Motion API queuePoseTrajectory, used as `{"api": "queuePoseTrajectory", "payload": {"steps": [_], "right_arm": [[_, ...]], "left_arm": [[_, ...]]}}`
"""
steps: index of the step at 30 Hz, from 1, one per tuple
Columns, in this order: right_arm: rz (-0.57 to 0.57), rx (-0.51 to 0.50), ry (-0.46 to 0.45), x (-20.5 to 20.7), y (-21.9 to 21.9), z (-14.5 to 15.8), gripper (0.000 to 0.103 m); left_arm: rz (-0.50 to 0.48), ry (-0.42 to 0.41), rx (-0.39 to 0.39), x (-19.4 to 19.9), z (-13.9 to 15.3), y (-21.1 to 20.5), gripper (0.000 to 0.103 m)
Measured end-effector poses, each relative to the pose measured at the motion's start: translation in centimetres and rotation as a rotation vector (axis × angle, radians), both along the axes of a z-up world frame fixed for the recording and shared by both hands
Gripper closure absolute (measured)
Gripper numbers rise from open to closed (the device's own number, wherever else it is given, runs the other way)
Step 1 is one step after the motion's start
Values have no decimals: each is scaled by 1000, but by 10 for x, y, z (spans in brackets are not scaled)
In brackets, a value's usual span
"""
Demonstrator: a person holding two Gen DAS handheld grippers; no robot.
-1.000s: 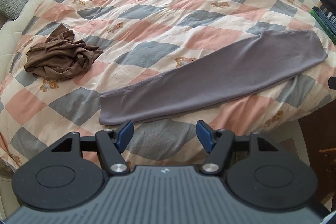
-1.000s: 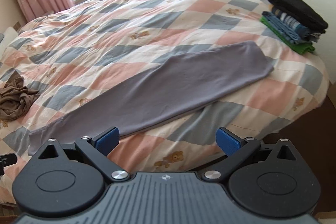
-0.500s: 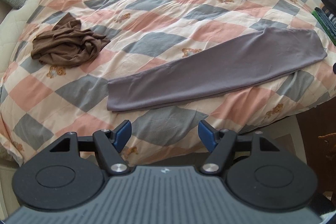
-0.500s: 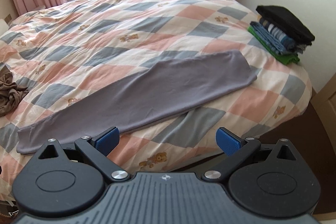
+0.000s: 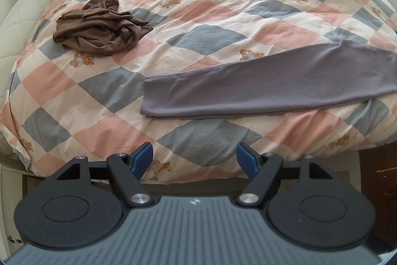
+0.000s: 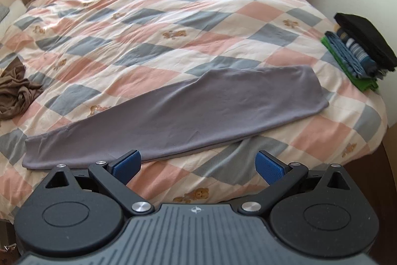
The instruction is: Fold clothes
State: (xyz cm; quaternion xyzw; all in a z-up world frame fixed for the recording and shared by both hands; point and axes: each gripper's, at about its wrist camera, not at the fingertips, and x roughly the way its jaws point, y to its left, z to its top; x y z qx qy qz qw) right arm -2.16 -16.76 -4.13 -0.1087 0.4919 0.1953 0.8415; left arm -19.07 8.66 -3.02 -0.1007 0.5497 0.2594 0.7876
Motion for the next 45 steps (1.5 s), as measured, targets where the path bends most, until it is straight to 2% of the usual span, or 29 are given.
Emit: {"api": "queuePoseTrajectory", "payload": {"steps": [4, 10, 15, 19, 25, 28, 33, 37, 41, 44, 45], "right_arm": [[18, -24, 5, 25, 3, -8, 2], [-17, -47, -10, 64, -1, -19, 2], [-54, -44, -3, 71, 1, -19, 2], [-127, -18, -22, 62, 8, -16, 2], [-284, 45, -98, 14, 40, -19, 2], [-352, 56, -120, -24, 72, -22, 2], [-371, 40, -83, -94, 124, -34, 3], [-375, -15, -41, -142, 139, -45, 3], [-349, -28, -3, -171, 153, -60, 3], [-230, -46, 11, -180, 186, -85, 4], [-168, -60, 17, -181, 202, -97, 9]], "left_arm": [[-3, -11, -10, 24, -4, 3, 32], [-40, -25, -21, 56, -15, 12, 32], [-66, -30, -29, 67, -15, 52, 32], [-155, -32, -28, 78, -18, 94, 32], [-352, -31, -48, 83, -27, 161, 32], [-447, -20, -92, 79, -38, 194, 32], [-584, 25, -162, 76, -64, 233, 34], [-659, 55, -243, 74, -85, 245, 36], [-658, 83, -338, 66, -115, 258, 36], [-578, 117, -411, 63, -145, 276, 37], [-547, 124, -440, 64, -155, 282, 39]]}}
